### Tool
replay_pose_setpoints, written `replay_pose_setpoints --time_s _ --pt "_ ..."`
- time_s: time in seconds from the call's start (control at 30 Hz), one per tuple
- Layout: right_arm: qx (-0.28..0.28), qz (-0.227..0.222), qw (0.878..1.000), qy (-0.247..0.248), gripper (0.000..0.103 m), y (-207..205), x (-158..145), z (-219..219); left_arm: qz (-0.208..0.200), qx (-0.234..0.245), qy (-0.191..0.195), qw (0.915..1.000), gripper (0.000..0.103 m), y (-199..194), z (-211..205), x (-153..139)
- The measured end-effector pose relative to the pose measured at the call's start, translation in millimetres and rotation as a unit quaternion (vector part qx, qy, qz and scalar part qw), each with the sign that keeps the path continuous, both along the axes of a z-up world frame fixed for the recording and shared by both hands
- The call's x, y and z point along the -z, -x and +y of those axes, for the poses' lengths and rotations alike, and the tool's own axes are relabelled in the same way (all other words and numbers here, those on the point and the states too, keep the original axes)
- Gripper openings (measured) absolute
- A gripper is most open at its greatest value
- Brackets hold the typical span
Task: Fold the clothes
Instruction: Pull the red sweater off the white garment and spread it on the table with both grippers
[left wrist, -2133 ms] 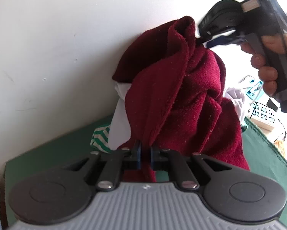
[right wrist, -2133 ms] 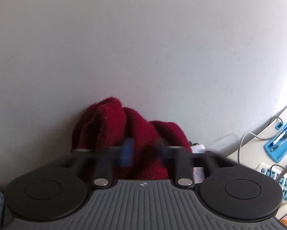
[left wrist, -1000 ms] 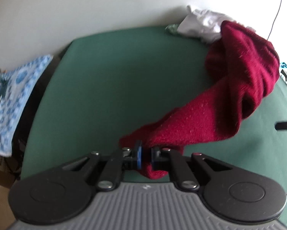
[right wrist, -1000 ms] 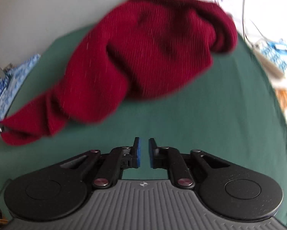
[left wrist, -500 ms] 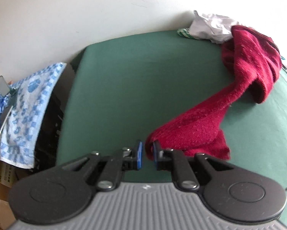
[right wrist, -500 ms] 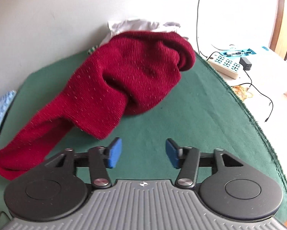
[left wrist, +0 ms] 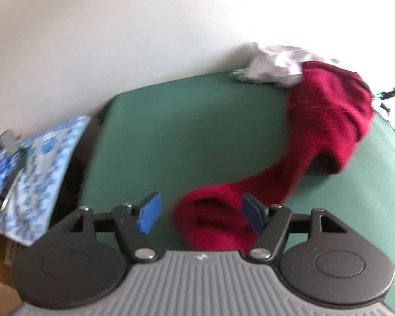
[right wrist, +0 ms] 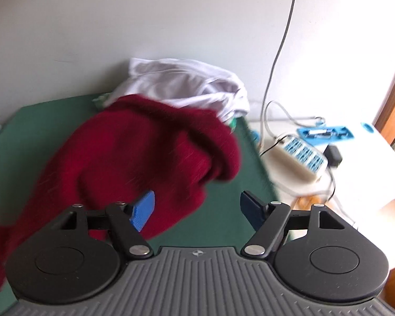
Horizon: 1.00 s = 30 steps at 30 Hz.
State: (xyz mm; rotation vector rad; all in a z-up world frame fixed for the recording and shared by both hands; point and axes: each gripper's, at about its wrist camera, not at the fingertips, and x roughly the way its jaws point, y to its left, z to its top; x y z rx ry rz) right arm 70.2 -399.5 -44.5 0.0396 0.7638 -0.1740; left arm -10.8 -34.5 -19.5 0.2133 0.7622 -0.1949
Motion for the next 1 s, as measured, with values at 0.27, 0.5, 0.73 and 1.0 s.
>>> replay_pose_setpoints --time_s 0.27,0.5,0.73,1.0 --pt "-0.012 0.01 0.999 0.031 0.076 -89.6 35.2 -45.4 0.037 -0.008 -0.003 0.9993 0.087 10.3 -64.5 21.7" --pt "0.012 0.036 0.995 -0.088 0.024 -111.4 50.9 -61.8 0.062 -0.064 0.0 0.996 0.09 0.0 -58.5 28.2" --pt "-0.021 0.007 0.998 -0.065 0.011 -73.9 13.7 -39.5 0.031 0.016 -0.007 0.9994 0.102 -46.7 -99.3 30.5" --pt "-0.022 -0.015 0.998 -0.058 0.01 -6.4 -28.6 -31.2 0.101 0.044 -0.006 0.9939 0.041 -113.0 -122.9 81.6"
